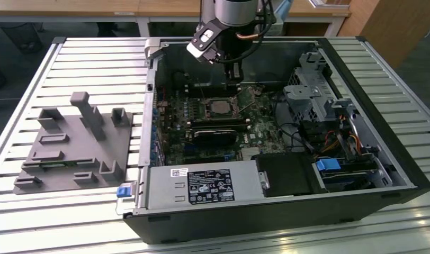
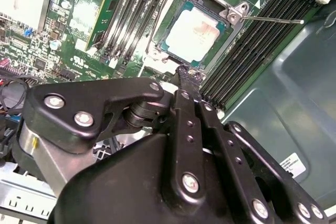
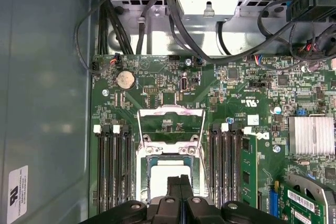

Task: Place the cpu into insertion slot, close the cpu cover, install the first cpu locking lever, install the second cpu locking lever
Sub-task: 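Close the cpu cover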

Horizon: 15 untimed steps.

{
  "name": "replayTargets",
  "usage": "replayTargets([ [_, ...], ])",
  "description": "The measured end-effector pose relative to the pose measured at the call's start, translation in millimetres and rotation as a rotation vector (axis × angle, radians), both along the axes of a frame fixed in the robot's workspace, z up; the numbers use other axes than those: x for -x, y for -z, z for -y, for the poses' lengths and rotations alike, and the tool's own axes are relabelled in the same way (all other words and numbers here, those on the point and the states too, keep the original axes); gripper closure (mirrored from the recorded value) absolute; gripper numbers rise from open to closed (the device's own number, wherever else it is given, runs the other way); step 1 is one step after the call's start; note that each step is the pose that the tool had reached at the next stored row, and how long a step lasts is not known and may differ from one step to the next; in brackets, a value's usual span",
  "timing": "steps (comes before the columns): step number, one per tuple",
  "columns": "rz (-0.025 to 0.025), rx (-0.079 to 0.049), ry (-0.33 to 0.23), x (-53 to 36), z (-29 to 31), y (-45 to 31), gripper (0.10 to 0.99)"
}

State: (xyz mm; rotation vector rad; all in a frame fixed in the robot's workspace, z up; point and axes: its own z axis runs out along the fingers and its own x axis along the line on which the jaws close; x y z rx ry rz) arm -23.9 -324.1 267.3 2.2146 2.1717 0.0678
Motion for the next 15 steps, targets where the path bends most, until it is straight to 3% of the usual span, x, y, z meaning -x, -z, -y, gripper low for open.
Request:
replayTargets([
  [15,-0.0008,0.000,0.000,-4.0,0.0,-1.6,0.980],
])
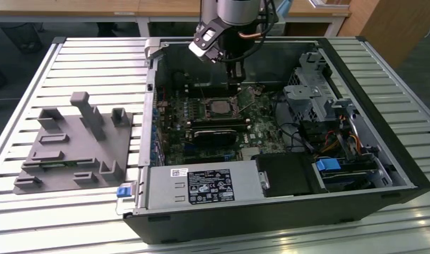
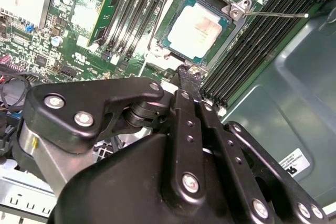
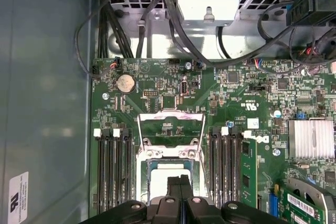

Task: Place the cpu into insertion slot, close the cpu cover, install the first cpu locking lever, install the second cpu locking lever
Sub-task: 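Close the cpu cover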

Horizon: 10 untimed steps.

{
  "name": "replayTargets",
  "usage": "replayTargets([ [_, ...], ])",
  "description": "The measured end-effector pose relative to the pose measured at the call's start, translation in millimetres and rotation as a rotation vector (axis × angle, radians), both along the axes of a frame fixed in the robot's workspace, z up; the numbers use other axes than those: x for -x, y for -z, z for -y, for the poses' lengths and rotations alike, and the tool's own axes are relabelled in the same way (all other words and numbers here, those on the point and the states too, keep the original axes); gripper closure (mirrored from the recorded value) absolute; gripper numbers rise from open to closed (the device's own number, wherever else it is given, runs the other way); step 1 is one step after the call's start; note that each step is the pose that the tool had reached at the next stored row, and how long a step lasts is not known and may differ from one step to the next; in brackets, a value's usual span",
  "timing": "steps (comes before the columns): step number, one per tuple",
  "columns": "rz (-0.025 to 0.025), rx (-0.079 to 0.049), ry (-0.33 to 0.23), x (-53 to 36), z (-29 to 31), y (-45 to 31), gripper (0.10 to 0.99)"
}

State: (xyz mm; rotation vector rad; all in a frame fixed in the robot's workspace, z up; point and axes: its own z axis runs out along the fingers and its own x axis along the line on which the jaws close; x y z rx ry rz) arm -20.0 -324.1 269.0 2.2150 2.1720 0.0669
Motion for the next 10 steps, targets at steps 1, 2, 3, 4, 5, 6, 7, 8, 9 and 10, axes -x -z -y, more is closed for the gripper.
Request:
replayTargets([
  [1,0.0000,0.000,0.000,0.0,0.0,-1.0,0.980],
  [2,-0.0001,0.000,0.000,0.0,0.0,-2.2,0.980],
  [3,0.0000,0.000,0.000,0.0,0.0,-3.2,0.980],
  [4,0.0000,0.000,0.000,0.0,0.0,-4.0,0.980],
  [5,0.0000,0.000,0.000,0.0,0.0,-4.4,0.980],
  [6,0.0001,0.000,0.000,0.0,0.0,-4.4,0.980],
  [7,0.0000,0.000,0.000,-0.2,0.0,-4.6,0.980],
  [8,0.0000,0.000,0.000,-1.2,0.0,-4.6,0.980],
  [9,0.0000,0.000,0.000,-1.3,0.0,-4.6,0.980],
  [10,0.0000,0.000,0.000,-1.4,0.0,-4.6,0.980],
])
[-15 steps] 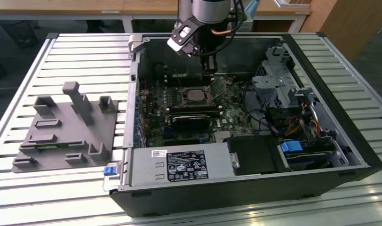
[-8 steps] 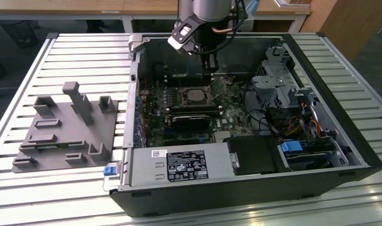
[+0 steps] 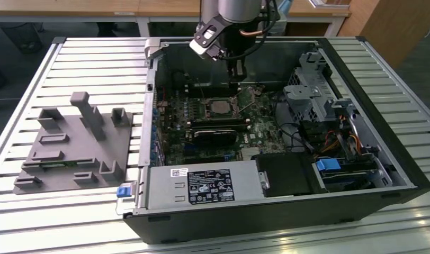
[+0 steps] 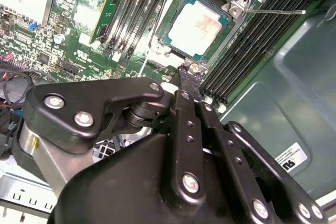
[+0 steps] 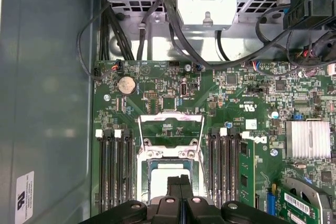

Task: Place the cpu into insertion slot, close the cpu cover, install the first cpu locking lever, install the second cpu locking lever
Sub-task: 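Close the cpu cover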

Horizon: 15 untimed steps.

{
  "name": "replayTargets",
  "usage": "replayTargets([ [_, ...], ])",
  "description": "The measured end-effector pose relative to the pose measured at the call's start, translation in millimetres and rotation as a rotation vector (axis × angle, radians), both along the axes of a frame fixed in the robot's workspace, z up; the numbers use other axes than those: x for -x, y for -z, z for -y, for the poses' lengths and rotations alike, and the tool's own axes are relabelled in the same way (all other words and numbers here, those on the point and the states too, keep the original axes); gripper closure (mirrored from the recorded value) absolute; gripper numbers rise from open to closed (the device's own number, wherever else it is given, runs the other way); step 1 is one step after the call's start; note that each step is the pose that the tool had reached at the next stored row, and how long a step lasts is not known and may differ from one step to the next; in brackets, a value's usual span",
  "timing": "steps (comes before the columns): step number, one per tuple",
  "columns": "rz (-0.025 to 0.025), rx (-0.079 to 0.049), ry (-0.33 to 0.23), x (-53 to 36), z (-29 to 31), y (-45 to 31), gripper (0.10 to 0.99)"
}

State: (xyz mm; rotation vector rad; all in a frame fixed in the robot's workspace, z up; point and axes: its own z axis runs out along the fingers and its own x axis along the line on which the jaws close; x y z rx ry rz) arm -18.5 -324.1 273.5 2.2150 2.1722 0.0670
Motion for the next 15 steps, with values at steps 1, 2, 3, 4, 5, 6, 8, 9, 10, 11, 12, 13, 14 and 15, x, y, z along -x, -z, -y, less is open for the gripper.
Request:
replayTargets([
  [1,0.0000,0.000,0.000,-0.3,0.0,0.0,0.980],
  [2,0.0000,0.000,0.000,-0.6,0.0,0.0,0.980],
  [3,-0.0001,0.000,0.000,-0.9,0.0,0.0,0.980],
  [4,-0.0001,0.000,0.000,-1.2,0.0,0.0,0.980],
  [5,-0.0001,0.000,0.000,-1.5,0.0,0.0,0.980],
  [6,0.0000,0.000,0.000,-1.8,0.0,0.1,0.980],
  [8,-0.0001,0.000,0.000,-2.5,0.0,0.1,0.980],
  [9,0.0000,0.000,0.000,-3.1,0.0,0.1,0.980],
  [10,-0.0001,0.000,0.000,-3.7,0.0,0.1,0.980],
  [11,0.0000,0.000,0.000,-4.4,0.0,0.1,0.980],
  [12,0.0000,0.000,0.000,-5.1,0.0,0.2,0.980],
  [13,0.0000,0.000,0.000,-6.0,0.0,0.3,0.980],
  [14,-0.0001,0.000,-0.001,-9.3,0.0,0.5,0.980],
  [15,-0.0001,0.000,-0.001,-10.6,0.0,0.5,0.980],
])
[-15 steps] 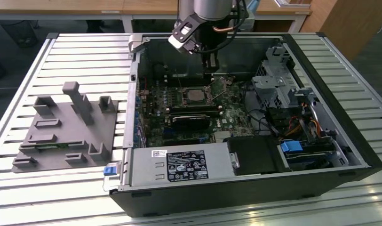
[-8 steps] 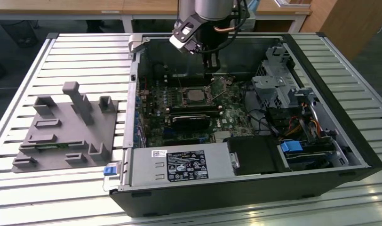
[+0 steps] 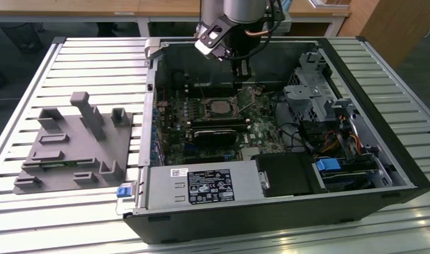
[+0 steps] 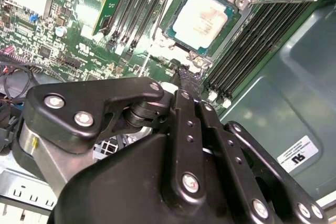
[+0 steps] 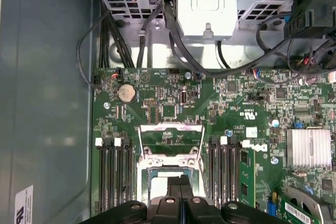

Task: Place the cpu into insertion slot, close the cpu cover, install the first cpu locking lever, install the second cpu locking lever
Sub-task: 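Close the cpu cover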

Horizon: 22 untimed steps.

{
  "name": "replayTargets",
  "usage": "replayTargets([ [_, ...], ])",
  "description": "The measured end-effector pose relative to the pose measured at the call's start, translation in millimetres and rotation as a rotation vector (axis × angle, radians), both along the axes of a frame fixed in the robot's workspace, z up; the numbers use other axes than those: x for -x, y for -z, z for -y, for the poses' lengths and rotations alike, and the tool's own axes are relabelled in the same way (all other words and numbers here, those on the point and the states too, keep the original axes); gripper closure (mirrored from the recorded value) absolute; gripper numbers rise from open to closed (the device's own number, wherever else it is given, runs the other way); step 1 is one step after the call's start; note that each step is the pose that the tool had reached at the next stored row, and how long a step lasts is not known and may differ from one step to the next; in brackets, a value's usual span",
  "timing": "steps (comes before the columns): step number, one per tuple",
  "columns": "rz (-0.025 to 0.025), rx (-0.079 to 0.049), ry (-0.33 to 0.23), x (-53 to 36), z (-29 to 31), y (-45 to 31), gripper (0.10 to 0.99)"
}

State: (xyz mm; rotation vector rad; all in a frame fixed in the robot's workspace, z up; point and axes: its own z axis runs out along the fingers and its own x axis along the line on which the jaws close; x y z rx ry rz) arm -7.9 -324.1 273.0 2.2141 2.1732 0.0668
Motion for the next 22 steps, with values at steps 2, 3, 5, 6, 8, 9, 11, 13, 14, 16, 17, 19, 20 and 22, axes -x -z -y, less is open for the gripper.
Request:
replayTargets([
  [2,0.0000,0.000,0.000,-3.2,0.0,0.2,0.980],
  [3,-0.0001,0.000,0.000,-5.0,0.0,0.3,0.980],
  [5,-0.0002,0.000,-0.004,-8.4,-0.2,0.6,0.980],
  [6,-0.0003,0.000,-0.008,-9.5,-0.3,0.7,0.980],
  [8,-0.0002,0.000,-0.015,-11.5,-0.4,1.9,0.980],
  [9,-0.0003,0.000,-0.017,-12.8,-0.6,2.7,0.980],
  [11,-0.0006,0.000,-0.018,-16.3,-0.9,4.6,0.980],
  [13,-0.0019,0.000,-0.018,-21.1,-1.1,6.0,0.980],
  [14,-0.0030,0.000,-0.018,-23.6,-1.1,6.4,0.980],
  [16,-0.0049,0.000,-0.022,-27.1,-1.1,7.1,0.980],
  [17,-0.0052,0.000,-0.026,-28.2,-1.1,7.6,0.980],
  [19,-0.0055,0.000,-0.034,-30.5,-1.2,8.6,0.980],
  [20,-0.0056,0.000,-0.035,-31.7,-1.3,9.3,0.980],
  [22,-0.0058,0.000,-0.035,-34.3,-1.9,10.4,0.980],
])
